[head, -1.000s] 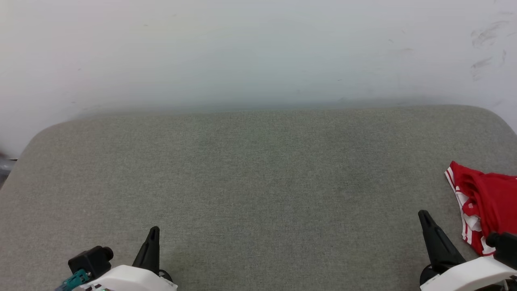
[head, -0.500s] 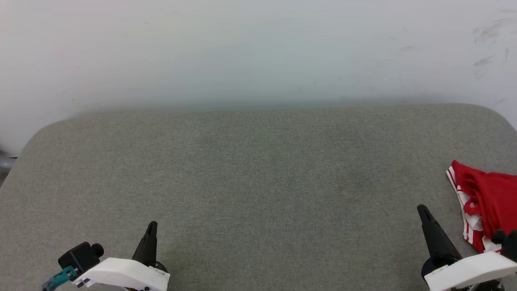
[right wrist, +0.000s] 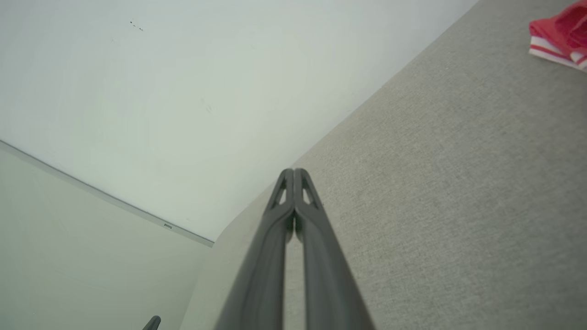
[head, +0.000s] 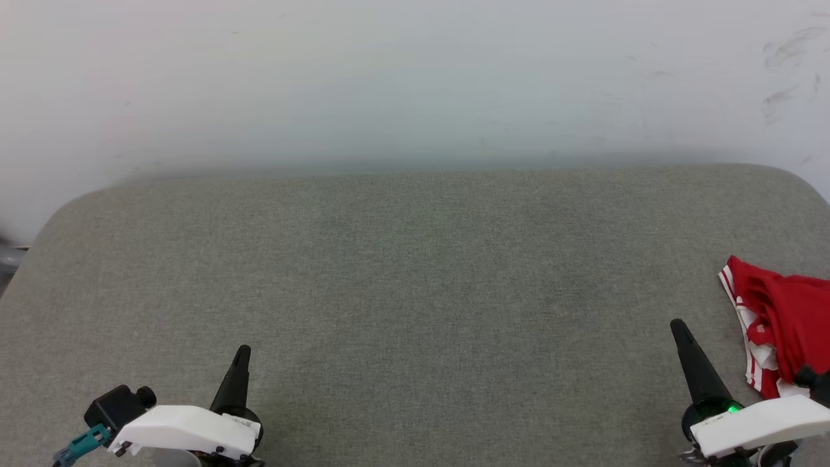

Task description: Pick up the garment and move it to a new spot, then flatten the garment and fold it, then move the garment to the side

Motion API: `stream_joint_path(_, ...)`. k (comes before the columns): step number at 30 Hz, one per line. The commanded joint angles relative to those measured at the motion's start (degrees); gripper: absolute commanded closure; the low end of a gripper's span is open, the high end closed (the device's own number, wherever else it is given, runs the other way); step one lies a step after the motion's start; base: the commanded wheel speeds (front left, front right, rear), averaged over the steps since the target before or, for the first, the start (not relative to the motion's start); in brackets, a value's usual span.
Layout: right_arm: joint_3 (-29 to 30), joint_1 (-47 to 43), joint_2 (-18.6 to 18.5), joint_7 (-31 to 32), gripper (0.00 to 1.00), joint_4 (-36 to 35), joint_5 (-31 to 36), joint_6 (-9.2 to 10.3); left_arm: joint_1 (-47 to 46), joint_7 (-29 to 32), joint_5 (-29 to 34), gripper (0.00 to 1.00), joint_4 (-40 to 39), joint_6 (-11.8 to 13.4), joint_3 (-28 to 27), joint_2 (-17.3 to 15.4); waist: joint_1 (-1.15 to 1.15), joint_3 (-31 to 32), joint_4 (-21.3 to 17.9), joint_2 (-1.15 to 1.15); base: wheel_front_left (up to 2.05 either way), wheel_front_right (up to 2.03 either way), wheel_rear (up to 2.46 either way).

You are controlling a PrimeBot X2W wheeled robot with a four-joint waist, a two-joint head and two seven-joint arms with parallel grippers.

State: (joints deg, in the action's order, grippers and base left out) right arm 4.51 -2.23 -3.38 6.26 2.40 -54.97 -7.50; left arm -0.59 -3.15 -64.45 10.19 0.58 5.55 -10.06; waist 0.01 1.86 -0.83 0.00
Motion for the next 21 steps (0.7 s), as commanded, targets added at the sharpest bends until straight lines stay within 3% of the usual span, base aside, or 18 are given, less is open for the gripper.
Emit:
stream_joint_path(1, 0.11, 1.56, -0.46, -0.29, 1.00, 0.03, -1.63, -0.01, -1.65, 0.25, -1.18, 1.00, -0.36, -0.44, -0.68, 0.14, -0.01, -0.03, 0.01, 0.00, 0.00, 0.00, 0.00)
stream_joint_path(21, 0.43, 4.17, -0.43, -0.43, 1.00, 4.00, -14.16, 0.00, -3.13, 3.31, -10.61, 1.00, 1.07, -3.15, -4.37, 2.38, -0.01, -0.58, 0.24, 0.00, 0.00, 0.00, 0.00)
